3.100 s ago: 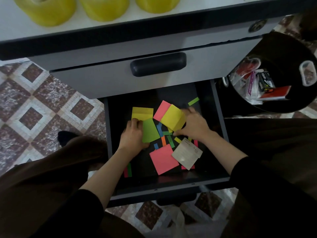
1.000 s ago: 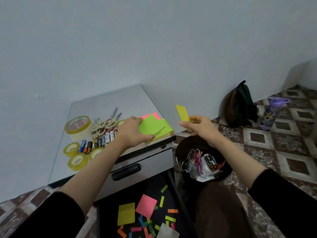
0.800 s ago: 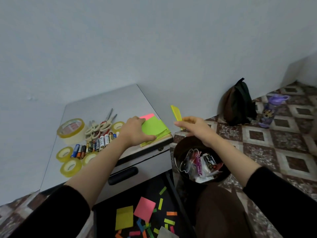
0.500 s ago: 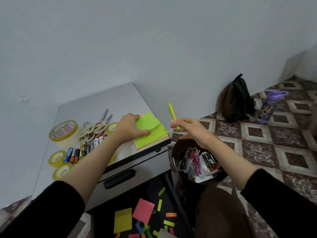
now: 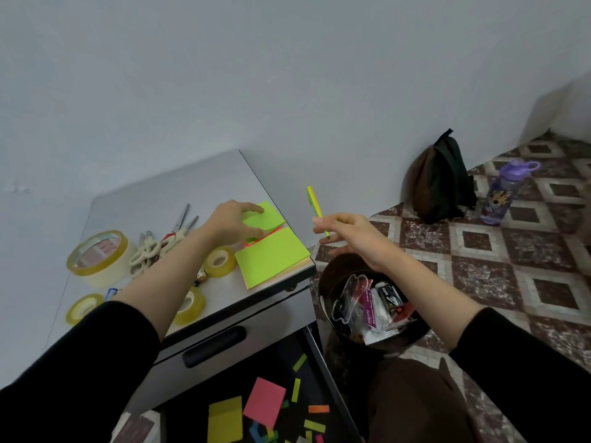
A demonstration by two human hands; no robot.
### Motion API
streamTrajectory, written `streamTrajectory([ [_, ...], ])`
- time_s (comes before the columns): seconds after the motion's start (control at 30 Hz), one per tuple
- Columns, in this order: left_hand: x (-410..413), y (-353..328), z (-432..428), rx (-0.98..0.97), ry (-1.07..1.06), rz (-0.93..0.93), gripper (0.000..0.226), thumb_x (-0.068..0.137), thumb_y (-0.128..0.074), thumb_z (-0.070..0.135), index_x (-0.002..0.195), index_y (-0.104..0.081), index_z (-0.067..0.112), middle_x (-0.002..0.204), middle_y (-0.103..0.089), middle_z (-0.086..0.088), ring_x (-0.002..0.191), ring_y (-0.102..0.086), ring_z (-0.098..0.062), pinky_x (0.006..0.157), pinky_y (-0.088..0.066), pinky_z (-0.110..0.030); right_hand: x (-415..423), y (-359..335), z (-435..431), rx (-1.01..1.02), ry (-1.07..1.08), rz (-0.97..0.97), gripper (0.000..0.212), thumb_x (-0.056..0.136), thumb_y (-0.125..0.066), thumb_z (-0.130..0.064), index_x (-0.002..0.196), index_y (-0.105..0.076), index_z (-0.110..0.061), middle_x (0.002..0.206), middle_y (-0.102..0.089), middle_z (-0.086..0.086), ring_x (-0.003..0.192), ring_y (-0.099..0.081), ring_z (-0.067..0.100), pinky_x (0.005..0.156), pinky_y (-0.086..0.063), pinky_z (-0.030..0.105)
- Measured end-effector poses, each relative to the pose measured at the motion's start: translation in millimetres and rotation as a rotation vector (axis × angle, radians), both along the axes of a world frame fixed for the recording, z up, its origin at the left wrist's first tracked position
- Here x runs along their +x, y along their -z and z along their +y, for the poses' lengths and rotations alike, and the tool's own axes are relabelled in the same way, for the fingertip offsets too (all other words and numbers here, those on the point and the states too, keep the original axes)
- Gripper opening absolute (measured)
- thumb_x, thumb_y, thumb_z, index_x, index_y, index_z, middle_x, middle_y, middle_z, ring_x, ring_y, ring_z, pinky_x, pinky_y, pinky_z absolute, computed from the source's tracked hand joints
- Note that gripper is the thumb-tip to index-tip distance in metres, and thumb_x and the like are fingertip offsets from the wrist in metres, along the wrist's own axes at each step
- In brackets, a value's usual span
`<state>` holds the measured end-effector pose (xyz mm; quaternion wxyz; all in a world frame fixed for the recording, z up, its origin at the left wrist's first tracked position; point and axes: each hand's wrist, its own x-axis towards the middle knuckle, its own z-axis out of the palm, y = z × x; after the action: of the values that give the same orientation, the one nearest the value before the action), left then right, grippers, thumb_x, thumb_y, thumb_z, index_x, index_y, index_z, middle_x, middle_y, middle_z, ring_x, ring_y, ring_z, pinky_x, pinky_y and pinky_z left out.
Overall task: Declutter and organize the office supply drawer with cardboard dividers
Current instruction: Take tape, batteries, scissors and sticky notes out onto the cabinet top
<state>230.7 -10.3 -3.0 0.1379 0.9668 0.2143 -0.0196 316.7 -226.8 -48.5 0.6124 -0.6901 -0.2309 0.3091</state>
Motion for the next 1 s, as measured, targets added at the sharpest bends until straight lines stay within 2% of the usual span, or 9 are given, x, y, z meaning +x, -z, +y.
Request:
streamTrajectory([
  [0.1, 3.1, 2.0, 6.4, -0.037, 0.011, 0.019, 0.056, 0.080, -0.071, 0.032, 0.132, -0.051, 0.025, 0.139, -0.045, -0.009, 0.128, -0.039, -0.027, 0.098, -0.031, -0.028, 6.1, 5.7, -1.1, -0.006, 0.009, 0.010, 0.081, 0.048, -0.069, -0.061, 0.110, -0.063, -0.009, 0.110, -0.067, 0.005, 0.095, -0.065, 0.015, 0.086, -0.052, 0.042],
  [0.27, -0.6, 3.4, 16.9, -0.137, 0.030, 0.008, 0.060, 0.078, -0.074, 0.029, 0.133, -0.049, 0.029, 0.138, -0.046, -0.007, 0.127, -0.040, -0.022, 0.097, -0.031, -0.027, 17.7, 11.2, 0.2, 0.010, 0.041, 0.035, 0.087, 0.042, -0.077, -0.052, 0.116, -0.058, -0.011, 0.102, -0.066, 0.004, 0.090, -0.063, 0.016, 0.078, -0.051, 0.036],
  [0.37, -0.3, 6.2, 19.3, -0.150, 0.044, 0.011, 0.061, 0.078, -0.074, 0.027, 0.133, -0.048, 0.030, 0.137, -0.047, -0.006, 0.127, -0.041, -0.021, 0.098, -0.031, -0.027, 20.8, 11.8, 6.0, 0.000, 0.047, 0.024, 0.068, 0.055, -0.079, -0.042, 0.114, -0.059, -0.015, 0.101, -0.064, 0.003, 0.087, -0.061, 0.016, 0.081, -0.050, 0.037],
  [0.5, 0.9, 10.0, 20.1, -0.140, 0.056, 0.016, 0.062, 0.079, -0.073, 0.027, 0.135, -0.046, 0.029, 0.137, -0.046, -0.006, 0.126, -0.042, -0.023, 0.101, -0.032, -0.028, 26.5, 10.9, 16.8, 0.000, 0.075, 0.009, 0.035, 0.071, -0.077, -0.028, 0.102, -0.061, -0.022, 0.086, -0.062, -0.004, 0.083, -0.056, 0.016, 0.086, -0.049, 0.040],
  [0.67, 0.1, 12.4, 22.8, -0.145, 0.060, -0.024, 0.063, 0.078, -0.074, 0.029, 0.134, -0.047, 0.024, 0.136, -0.049, -0.006, 0.125, -0.044, -0.022, 0.100, -0.032, -0.028, 33.1, -0.1, 29.4, -0.023, 0.051, -0.051, 0.020, 0.074, -0.076, -0.027, 0.088, -0.062, -0.026, 0.080, -0.058, -0.005, 0.085, -0.052, 0.014, 0.080, -0.047, 0.037],
  [0.77, -0.5, 14.5, 23.4, -0.152, 0.046, -0.044, 0.065, 0.077, -0.074, 0.032, 0.135, -0.046, 0.021, 0.135, -0.049, -0.006, 0.124, -0.045, -0.021, 0.099, -0.032, -0.026, 37.0, -8.2, 40.2, -0.052, 0.008, -0.127, 0.018, 0.074, -0.076, -0.028, 0.088, -0.064, -0.025, 0.076, -0.059, -0.007, 0.079, -0.054, 0.010, 0.078, -0.044, 0.034],
  [0.87, 0.4, 16.2, 26.0, -0.181, 0.026, -0.078, 0.057, 0.083, -0.067, 0.034, 0.134, -0.047, 0.017, 0.133, -0.051, -0.005, 0.120, -0.048, -0.019, 0.094, -0.032, -0.022, 39.2, -17.8, 51.1, -0.135, -0.094, -0.238, 0.034, 0.071, -0.080, -0.023, 0.102, -0.065, -0.019, 0.088, -0.057, -0.003, 0.082, -0.053, 0.013, 0.075, -0.040, 0.031],
  [0.93, 0.7, 15.0, 30.8, -0.212, -0.045, -0.164, 0.044, 0.091, -0.056, 0.033, 0.130, -0.051, 0.014, 0.130, -0.054, -0.006, 0.116, -0.051, -0.019, 0.091, -0.034, -0.022, 39.0, -25.5, 61.0, -0.254, -0.186, -0.354, 0.050, 0.069, -0.081, -0.016, 0.115, -0.061, -0.013, 0.108, -0.055, 0.003, 0.097, -0.051, 0.019, 0.076, -0.039, 0.028],
  [1.0, -2.4, 11.9, 36.4, -0.249, -0.145, -0.278, 0.036, 0.096, -0.048, 0.030, 0.127, -0.054, 0.012, 0.128, -0.056, -0.007, 0.113, -0.052, -0.018, 0.087, -0.034, -0.020, 38.5, -33.4, 74.4, -0.352, -0.260, -0.478, 0.059, 0.069, -0.081, -0.013, 0.122, -0.057, -0.011, 0.126, -0.052, 0.006, 0.116, -0.047, 0.021, 0.089, -0.039, 0.029],
])
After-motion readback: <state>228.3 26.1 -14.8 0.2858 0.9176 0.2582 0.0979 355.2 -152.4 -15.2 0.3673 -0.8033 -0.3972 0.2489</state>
